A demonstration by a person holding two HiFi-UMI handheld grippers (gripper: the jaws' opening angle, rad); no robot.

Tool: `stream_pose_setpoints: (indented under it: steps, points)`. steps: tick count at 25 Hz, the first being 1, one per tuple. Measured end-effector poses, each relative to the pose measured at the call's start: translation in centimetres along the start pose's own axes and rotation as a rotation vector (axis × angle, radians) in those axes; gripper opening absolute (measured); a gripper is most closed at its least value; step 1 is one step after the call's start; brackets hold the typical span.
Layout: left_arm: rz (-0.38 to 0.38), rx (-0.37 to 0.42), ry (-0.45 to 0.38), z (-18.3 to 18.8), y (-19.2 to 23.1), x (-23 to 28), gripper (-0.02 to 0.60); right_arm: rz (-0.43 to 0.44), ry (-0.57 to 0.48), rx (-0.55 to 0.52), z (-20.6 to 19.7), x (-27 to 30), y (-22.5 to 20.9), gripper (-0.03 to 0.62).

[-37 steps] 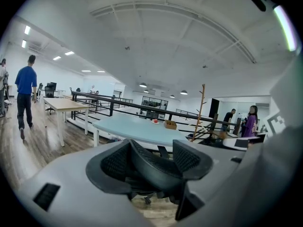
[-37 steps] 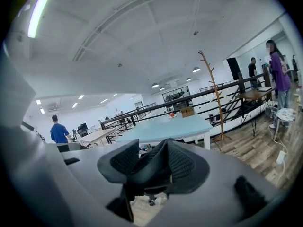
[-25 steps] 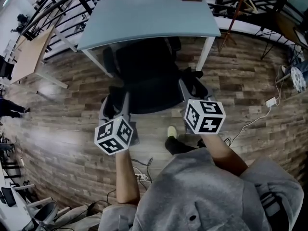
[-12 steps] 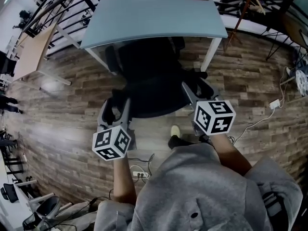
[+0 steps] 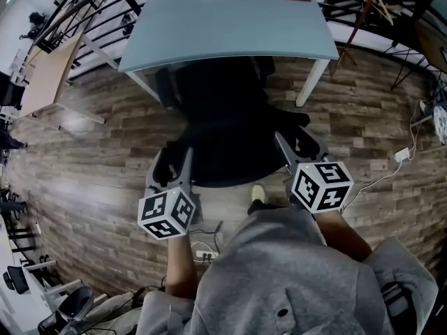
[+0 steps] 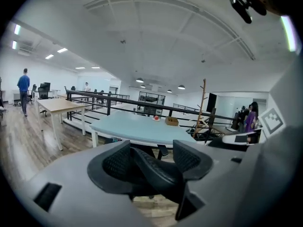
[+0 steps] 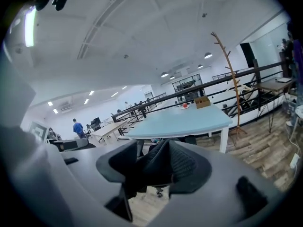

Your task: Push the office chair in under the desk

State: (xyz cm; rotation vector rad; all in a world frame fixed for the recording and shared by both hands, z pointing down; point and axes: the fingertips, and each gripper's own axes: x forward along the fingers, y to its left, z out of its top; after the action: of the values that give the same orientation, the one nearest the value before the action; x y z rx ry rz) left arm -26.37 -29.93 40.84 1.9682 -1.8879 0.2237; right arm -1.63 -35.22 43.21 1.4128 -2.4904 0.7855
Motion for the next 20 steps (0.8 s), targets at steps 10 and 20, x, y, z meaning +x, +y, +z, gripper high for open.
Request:
stream_pose_setpoints:
  steps: [10,20]
  points:
    - [0.046,-0.006,-0.027,0.8,3.6,1.1,0.261,-0.034,-0.066,0.049,-0.4,0.6,2.5,0.221]
    - [0.037,0.007,-0.038,1.9,6.7,2.2,0.249,-0.081,-0.067,0.053,-0.6,2.5,4.8,0.221]
